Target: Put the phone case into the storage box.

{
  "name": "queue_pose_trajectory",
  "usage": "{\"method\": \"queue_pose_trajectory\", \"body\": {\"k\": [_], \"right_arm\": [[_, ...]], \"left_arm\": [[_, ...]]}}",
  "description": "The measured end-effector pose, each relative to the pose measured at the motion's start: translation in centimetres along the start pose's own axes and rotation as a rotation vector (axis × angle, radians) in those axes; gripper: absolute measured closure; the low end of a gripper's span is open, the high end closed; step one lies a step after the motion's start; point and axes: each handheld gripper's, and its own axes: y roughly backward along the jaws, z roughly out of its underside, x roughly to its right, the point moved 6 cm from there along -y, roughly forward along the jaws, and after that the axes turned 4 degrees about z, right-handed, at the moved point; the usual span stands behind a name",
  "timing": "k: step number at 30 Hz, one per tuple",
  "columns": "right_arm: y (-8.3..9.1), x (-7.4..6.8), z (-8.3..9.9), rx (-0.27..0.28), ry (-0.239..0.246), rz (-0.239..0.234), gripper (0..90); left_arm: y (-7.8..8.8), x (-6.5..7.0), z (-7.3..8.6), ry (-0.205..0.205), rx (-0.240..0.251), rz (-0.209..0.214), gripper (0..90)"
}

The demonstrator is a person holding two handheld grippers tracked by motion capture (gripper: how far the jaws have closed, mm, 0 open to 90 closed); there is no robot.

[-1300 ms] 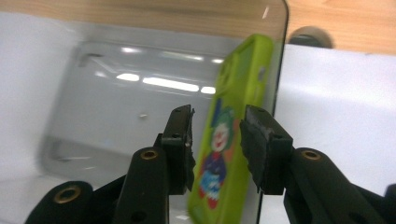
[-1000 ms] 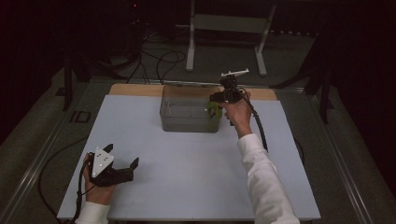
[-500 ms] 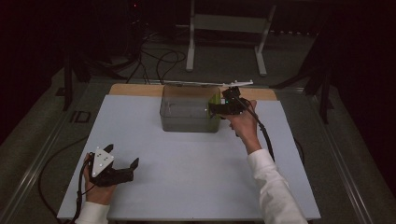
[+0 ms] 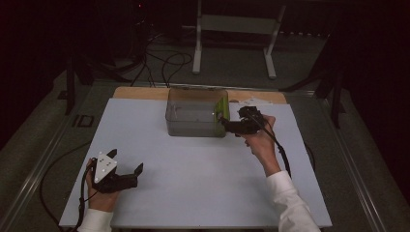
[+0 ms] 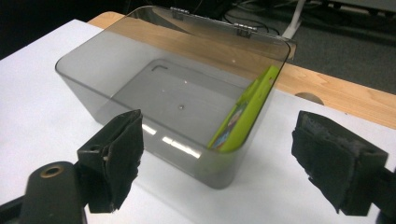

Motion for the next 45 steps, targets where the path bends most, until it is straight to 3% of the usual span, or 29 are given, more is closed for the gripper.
{"method": "queue_pose_trajectory", "body": {"k": [10, 17, 26, 31, 32, 45], "right_arm": [[2.1, 1.0, 3.3, 0.047, -0.018, -0.015, 14.5], [4.1, 1.6, 5.7, 0.083, -0.008, 0.006, 14.2], [6.1, 1.5, 9.4, 0.171, 0.001, 0.027, 14.7], [6.5, 1.4, 9.9, 0.189, 0.007, 0.03, 14.7], [6.9, 1.4, 10.7, 0.212, 0.009, 0.032, 14.7], [7.9, 1.8, 13.2, 0.28, -0.021, 0.041, 15.3]], "left_arm": [[0.1, -0.1, -0.1, 0.009, 0.005, -0.002, 0.0], [0.2, -0.3, -0.1, 0.015, 0.005, -0.002, 0.0], [0.3, -0.4, -0.1, 0.011, 0.003, 0.006, 0.0], [0.3, -0.5, -0.1, 0.015, 0.004, 0.006, 0.0], [0.3, -0.5, -0.1, 0.015, 0.004, 0.006, 0.0], [0.7, -0.2, -0.1, -0.002, 0.031, 0.031, 0.0]]}}
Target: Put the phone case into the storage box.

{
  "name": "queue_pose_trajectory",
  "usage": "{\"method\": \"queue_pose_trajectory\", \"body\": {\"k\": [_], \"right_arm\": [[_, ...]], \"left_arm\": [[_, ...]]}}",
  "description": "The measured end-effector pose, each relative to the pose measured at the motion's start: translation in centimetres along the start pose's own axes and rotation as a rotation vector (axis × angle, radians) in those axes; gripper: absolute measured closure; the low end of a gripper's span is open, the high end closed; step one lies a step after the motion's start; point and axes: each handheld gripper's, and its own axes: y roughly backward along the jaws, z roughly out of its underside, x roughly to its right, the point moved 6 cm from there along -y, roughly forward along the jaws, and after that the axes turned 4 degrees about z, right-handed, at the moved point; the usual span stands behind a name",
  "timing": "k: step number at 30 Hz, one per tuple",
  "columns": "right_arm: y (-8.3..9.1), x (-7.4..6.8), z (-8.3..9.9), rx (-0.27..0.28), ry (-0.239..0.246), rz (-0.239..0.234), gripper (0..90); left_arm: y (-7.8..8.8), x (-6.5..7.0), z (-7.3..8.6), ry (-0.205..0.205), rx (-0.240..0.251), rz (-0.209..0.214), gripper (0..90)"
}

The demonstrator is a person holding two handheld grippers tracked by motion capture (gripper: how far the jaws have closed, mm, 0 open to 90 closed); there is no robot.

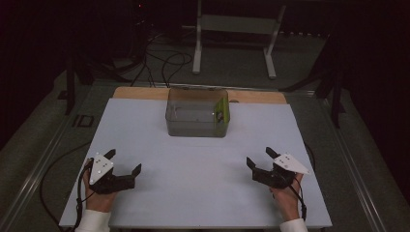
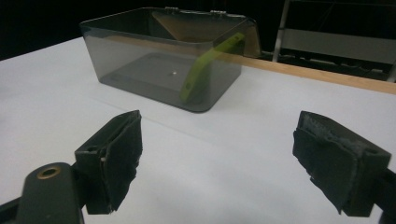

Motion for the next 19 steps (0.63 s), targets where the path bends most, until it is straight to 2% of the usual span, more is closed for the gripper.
{"method": "queue_pose_trajectory", "body": {"k": [6, 11, 15, 19], "right_arm": [[0.7, 0.4, 0.7, 0.018, -0.002, 0.024, 14.7], [1.4, 0.5, 1.1, 0.02, 0.036, 0.057, 14.5], [1.7, 0.5, 1.2, 0.021, 0.033, 0.058, 14.4], [1.7, 0.2, 1.3, 0.017, 0.054, 0.061, 14.4]], "left_arm": [[-0.1, -0.2, 0.2, 0.007, -0.006, -0.002, 0.0], [-0.1, -0.4, 0.4, 0.013, -0.01, -0.008, 0.0], [-0.2, -0.5, 0.5, 0.015, -0.015, -0.012, 0.0], [-0.3, -0.7, 0.7, 0.02, -0.024, -0.016, 0.0]]}}
